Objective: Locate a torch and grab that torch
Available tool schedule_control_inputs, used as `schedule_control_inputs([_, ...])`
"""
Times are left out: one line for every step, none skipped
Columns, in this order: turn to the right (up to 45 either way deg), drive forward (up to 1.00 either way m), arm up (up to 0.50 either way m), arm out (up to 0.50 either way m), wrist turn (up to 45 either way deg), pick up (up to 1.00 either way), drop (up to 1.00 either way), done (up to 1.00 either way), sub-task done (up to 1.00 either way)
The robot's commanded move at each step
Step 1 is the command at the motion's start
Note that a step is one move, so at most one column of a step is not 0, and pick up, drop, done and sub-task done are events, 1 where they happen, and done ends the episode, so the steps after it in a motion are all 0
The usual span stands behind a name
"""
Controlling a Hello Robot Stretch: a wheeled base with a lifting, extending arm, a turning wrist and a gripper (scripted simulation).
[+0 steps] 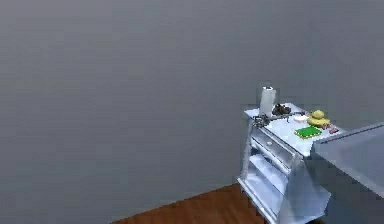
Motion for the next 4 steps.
schedule_control_inputs([0.0, 0.65, 0.00, 0.00, 0.0, 0.00, 0.00, 0.00, 0.00])
schedule_control_inputs([-39.0, 0.00, 0.00, 0.00, 0.0, 0.00, 0.00, 0.00, 0.00])
schedule_control_inputs([0.0, 0.00, 0.50, 0.00, 0.0, 0.00, 0.00, 0.00, 0.00])
schedule_control_inputs([0.0, 0.00, 0.38, 0.00, 0.0, 0.00, 0.00, 0.00, 0.00])
